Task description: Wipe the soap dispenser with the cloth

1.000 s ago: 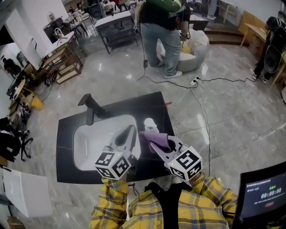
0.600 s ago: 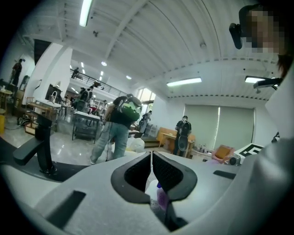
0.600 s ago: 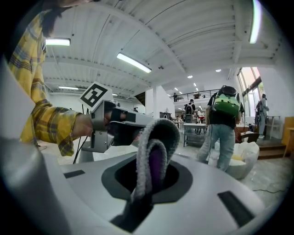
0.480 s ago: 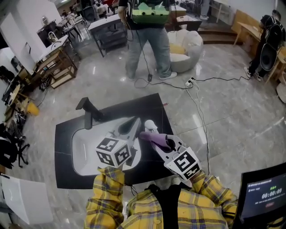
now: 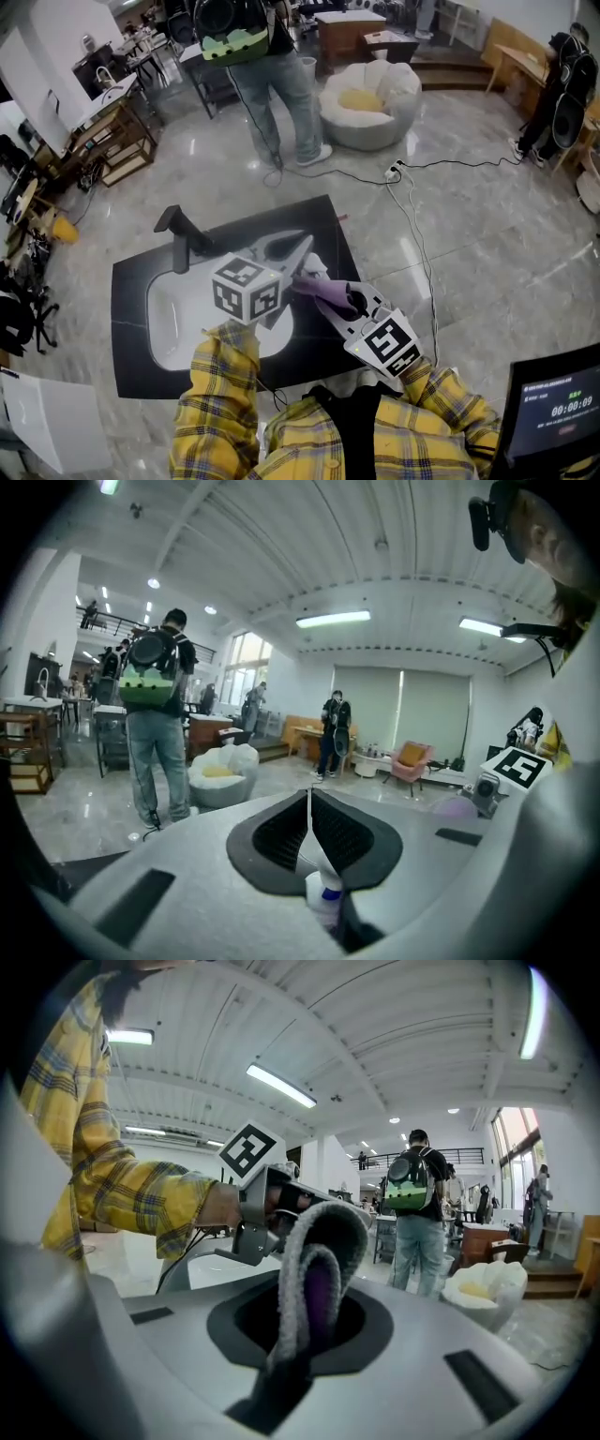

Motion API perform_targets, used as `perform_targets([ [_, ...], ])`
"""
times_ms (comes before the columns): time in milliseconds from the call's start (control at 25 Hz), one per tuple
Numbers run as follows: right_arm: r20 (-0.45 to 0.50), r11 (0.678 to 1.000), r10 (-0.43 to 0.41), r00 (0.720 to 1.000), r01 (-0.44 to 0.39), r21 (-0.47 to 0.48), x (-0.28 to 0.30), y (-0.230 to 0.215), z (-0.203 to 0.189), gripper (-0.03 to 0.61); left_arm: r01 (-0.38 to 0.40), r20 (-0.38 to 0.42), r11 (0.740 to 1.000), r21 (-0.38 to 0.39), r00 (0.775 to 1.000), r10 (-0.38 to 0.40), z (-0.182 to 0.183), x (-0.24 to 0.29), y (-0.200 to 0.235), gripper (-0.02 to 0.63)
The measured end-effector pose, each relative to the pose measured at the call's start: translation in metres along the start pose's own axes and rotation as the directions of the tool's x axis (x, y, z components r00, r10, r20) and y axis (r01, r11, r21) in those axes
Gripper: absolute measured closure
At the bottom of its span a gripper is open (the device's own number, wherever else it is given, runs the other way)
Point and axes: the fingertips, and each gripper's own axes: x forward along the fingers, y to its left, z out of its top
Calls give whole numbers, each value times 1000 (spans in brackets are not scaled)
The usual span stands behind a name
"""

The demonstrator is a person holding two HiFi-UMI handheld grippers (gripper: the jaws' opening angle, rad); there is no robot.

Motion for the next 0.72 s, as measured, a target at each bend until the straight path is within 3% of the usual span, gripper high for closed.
perform_targets([
  [320, 2, 998, -36, 999, 36, -60, 8, -9, 2, 531, 60, -58, 998, 26, 997, -58, -13, 9, -5, 598],
  [720, -76, 995, -28, 997, 20, -97, 33, -9, -24, 531, 74, -47, 997, -9, 996, -74, -15, 10, -3, 609],
])
